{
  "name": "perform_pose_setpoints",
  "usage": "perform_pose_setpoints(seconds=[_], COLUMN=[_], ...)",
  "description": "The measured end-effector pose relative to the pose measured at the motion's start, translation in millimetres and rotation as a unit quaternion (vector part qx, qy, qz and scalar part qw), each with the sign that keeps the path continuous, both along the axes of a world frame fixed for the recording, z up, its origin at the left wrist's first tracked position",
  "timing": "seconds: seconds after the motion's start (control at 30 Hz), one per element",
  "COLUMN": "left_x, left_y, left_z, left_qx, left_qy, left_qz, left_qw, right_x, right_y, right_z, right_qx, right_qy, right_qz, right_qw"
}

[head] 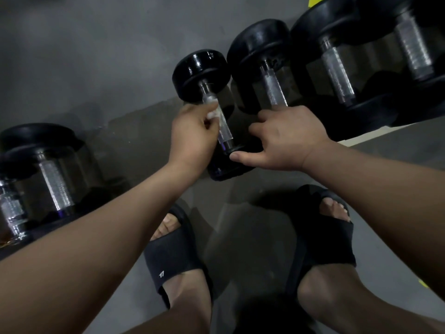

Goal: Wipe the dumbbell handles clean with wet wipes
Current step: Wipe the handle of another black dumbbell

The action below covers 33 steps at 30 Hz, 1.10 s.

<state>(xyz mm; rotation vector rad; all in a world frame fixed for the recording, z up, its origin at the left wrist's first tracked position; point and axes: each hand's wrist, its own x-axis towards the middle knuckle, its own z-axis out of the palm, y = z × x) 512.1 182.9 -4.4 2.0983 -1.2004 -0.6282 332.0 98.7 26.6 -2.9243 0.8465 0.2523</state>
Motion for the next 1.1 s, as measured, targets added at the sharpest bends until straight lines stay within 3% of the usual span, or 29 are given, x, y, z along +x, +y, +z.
perform_pose_setpoints(seconds=[0.13,0.33,0.63,0.8,0.97,1.1], left_x=[-2.2,7.2,2.2,16.1,18.2,17.5], left_y=[1.7,-28.7,-22.4,-9.7,14.6,8.7], left_z=[0.9,-1.0,-4.6,-3.3,2.6,2.9], left_qx=[0.006,0.019,0.014,0.042,0.113,0.102], left_qy=[-0.010,0.001,0.157,0.081,0.152,0.131], left_qz=[-0.025,0.045,0.117,0.003,-0.165,-0.166], left_qw=[1.000,0.999,0.981,0.996,0.968,0.972], right_x=[-0.3,0.3,0.4,1.3,-0.1,-0.4], right_y=[-0.9,0.6,-1.2,-2.4,-1.0,-1.1], right_z=[1.1,1.7,1.4,1.5,1.5,1.2], right_qx=[0.001,-0.004,-0.001,-0.003,-0.003,-0.007], right_qy=[0.001,0.000,0.007,0.005,0.008,0.005], right_qz=[0.000,0.000,0.003,0.007,0.014,0.015], right_qw=[1.000,1.000,1.000,1.000,1.000,1.000])
